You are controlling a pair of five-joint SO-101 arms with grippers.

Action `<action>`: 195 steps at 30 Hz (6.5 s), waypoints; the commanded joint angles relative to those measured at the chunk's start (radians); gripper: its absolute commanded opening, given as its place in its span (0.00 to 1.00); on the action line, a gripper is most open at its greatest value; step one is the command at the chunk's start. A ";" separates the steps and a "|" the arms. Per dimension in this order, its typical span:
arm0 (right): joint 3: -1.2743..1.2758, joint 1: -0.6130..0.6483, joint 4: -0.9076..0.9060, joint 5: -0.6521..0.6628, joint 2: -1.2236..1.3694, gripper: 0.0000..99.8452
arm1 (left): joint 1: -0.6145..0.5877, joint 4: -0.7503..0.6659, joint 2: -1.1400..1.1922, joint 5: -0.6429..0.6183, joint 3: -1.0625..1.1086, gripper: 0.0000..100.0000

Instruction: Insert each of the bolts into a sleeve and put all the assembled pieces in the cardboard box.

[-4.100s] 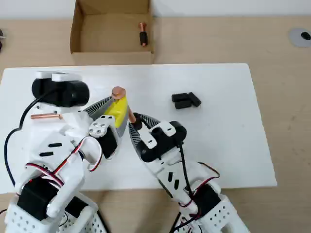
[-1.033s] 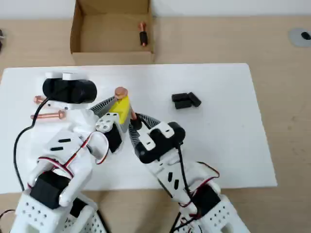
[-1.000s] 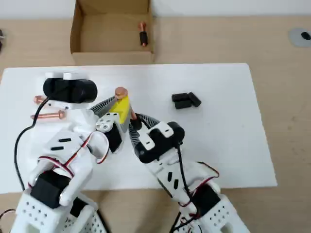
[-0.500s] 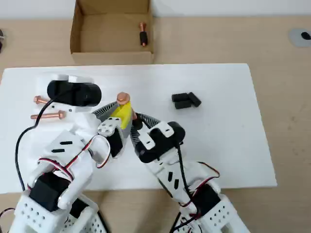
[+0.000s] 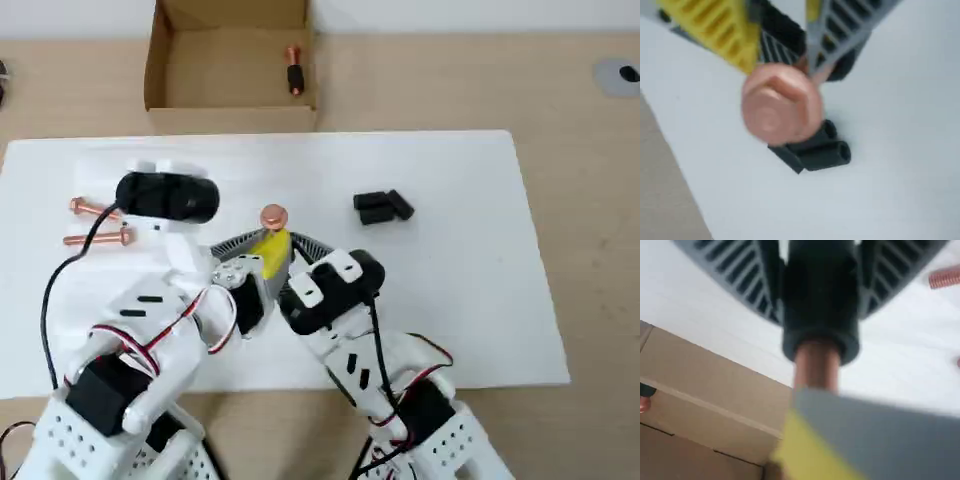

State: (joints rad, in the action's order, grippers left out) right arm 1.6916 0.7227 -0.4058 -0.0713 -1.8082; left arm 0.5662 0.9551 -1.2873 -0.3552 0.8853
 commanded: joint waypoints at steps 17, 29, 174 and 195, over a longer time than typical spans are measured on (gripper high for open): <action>-0.005 0.010 0.028 0.028 -0.122 0.01 | -0.044 0.347 -0.004 0.017 -0.281 0.22; -0.005 -0.111 0.041 0.094 -0.122 0.01 | -0.402 0.384 -0.005 0.072 -0.508 0.22; -1.201 -0.510 -0.700 1.263 1.616 0.32 | -0.924 0.440 0.845 -0.313 -0.307 0.35; -1.463 -0.509 -0.844 1.244 1.936 0.32 | -0.924 0.440 0.845 -0.308 -0.307 0.35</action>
State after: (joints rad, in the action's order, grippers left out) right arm 0.3015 0.2010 -1.2068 1.1776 0.1327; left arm -0.3514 1.3970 -0.4342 -0.6636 0.6245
